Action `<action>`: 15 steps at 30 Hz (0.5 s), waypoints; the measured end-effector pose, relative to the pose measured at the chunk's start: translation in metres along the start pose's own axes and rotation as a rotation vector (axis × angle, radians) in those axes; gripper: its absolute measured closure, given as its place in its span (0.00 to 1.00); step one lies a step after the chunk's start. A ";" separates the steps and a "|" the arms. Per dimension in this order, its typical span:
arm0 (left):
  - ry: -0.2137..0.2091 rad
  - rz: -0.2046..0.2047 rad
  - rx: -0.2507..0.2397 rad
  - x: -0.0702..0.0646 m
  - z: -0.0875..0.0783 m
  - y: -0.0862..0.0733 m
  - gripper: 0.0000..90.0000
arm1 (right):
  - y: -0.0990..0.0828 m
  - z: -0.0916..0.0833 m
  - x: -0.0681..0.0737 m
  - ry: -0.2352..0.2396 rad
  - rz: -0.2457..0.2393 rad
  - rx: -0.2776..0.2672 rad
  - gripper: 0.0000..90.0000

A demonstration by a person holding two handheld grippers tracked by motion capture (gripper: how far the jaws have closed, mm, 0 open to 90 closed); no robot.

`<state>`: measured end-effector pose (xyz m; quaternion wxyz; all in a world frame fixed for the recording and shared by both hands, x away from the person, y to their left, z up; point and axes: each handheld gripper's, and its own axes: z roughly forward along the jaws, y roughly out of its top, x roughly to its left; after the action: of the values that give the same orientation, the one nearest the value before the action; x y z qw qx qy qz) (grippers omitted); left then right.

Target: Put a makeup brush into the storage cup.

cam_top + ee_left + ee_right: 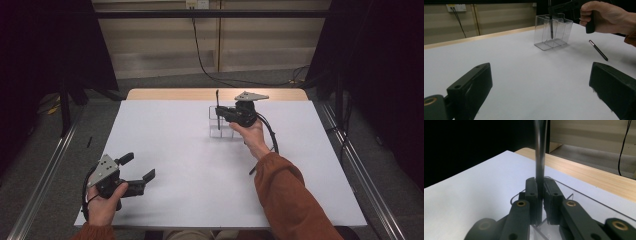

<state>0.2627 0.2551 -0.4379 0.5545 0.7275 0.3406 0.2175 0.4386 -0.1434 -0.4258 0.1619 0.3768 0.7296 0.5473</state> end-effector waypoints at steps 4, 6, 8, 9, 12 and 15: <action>-0.006 -0.004 -0.004 -0.001 0.000 0.000 0.05 | 0.000 -0.001 0.000 -0.006 0.003 -0.004 0.80; -0.008 -0.001 -0.001 -0.001 0.001 0.000 0.05 | 0.000 -0.003 0.000 -0.005 0.008 -0.010 0.74; -0.010 -0.002 -0.002 -0.001 0.001 0.000 0.05 | -0.001 -0.004 0.000 -0.005 0.009 -0.019 0.68; -0.009 -0.003 -0.002 -0.001 0.001 0.000 0.05 | -0.001 -0.005 0.000 -0.003 0.007 -0.025 0.63; -0.009 -0.014 -0.012 -0.001 0.001 -0.001 0.05 | -0.003 -0.007 0.000 -0.013 0.014 -0.032 0.52; -0.014 -0.007 -0.005 -0.001 0.002 -0.001 0.05 | -0.004 -0.009 0.000 -0.017 0.021 -0.039 0.39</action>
<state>0.2626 0.2531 -0.4391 0.5593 0.7264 0.3389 0.2112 0.4311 -0.1502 -0.4258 0.1696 0.3860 0.7133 0.5598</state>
